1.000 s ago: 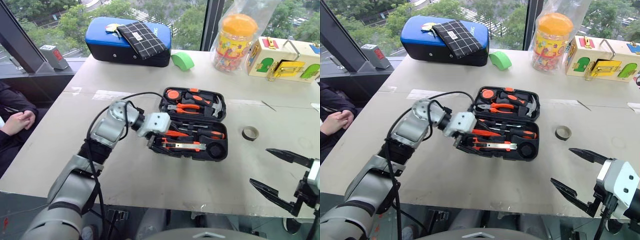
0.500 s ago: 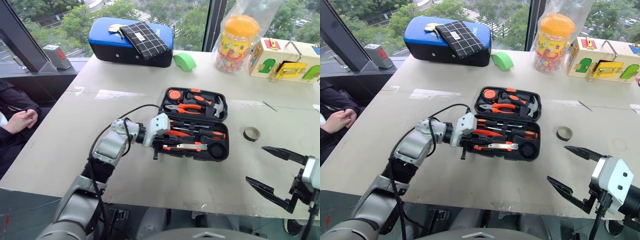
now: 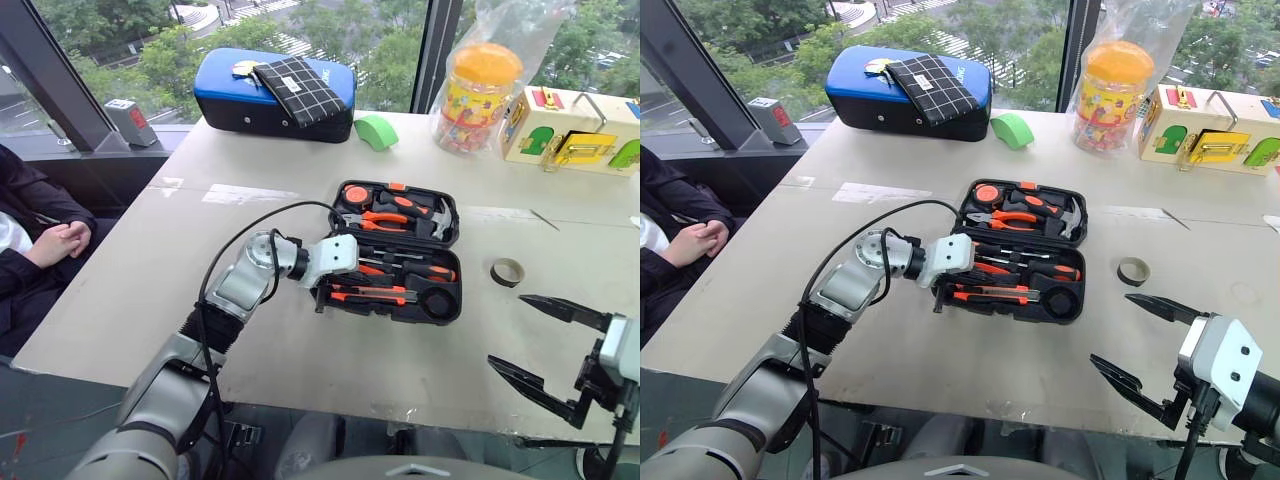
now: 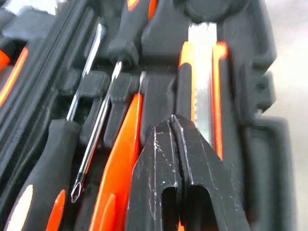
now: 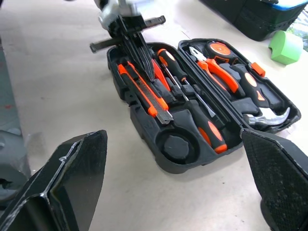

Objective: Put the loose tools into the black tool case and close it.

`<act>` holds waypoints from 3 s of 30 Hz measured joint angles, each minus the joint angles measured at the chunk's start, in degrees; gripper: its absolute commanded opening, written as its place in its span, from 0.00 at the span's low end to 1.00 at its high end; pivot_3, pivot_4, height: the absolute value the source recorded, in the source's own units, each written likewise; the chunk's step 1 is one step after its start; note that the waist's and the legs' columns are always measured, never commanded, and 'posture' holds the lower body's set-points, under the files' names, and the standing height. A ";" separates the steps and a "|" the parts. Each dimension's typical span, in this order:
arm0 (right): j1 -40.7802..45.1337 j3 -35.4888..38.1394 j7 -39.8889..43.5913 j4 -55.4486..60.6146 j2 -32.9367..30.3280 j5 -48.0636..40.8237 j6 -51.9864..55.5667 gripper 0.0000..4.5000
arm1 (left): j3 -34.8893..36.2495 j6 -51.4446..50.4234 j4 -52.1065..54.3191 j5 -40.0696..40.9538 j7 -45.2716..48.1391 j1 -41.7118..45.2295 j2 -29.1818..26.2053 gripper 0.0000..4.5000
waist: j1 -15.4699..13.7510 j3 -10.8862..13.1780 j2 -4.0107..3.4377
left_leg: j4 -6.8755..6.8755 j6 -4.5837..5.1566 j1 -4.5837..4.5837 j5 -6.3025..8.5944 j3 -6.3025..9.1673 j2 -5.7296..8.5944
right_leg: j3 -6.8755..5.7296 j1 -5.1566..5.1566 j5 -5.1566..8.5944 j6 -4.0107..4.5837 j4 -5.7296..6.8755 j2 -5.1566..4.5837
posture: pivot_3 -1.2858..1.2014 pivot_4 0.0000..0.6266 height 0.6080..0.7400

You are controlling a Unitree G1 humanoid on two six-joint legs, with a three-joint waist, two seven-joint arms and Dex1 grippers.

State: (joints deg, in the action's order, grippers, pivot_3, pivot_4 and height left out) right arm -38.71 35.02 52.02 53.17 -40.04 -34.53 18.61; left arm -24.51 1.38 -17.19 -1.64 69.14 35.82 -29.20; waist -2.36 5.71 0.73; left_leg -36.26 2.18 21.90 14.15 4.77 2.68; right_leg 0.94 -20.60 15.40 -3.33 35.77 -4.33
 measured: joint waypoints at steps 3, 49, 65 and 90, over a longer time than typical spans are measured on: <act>0.02 -0.55 -0.12 0.05 0.00 0.12 0.00 1.00 | -0.62 6.01 -1.59 -1.34 -1.03 -0.05 -0.28 0.00 | 0.00 -0.02 -0.06 | 0.00 0.00 0.01 0.00 0.00 -0.01 | 0.01 0.00 0.00 0.00 0.00 -0.03 | 0.52 0.24 1.00; 64.89 -48.58 -15.51 -38.42 -16.47 10.46 49.66 0.01 | 28.09 -38.72 52.46 44.69 -13.42 -25.37 -11.95 1.00 | 1.55 1.34 0.15 | 0.00 -0.01 0.66 -0.01 0.04 0.00 | -0.12 -0.59 -0.08 0.06 -0.17 0.11 | 0.52 0.24 1.00; 67.40 -44.18 -6.00 -11.39 -16.00 -5.89 58.38 0.01 | 27.64 -34.27 47.85 40.04 -8.92 -30.57 -17.76 1.00 | 1.78 1.41 0.14 | 0.18 -0.01 0.55 0.00 0.06 -0.11 | -0.13 -0.59 -0.06 0.09 -0.17 0.14 | 0.52 0.24 1.00; 71.44 -60.17 -2.35 -21.79 -16.84 6.62 47.79 0.48 | 30.94 -34.98 53.33 41.23 -12.30 -34.83 -20.73 1.00 | 1.50 1.40 0.18 | 0.26 -0.02 0.71 0.00 0.05 0.07 | -0.14 -0.72 -0.07 0.09 -0.34 -0.07 | 0.52 0.24 1.00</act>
State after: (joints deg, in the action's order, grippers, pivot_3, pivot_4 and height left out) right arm 32.73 -25.15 49.67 31.38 -56.89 -27.91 66.40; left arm 6.43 -33.60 36.14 39.59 56.84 0.99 -49.93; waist -0.86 7.11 0.91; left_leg -35.99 2.16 22.61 14.15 4.82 2.74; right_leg 0.81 -21.32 15.33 -3.23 35.44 -4.40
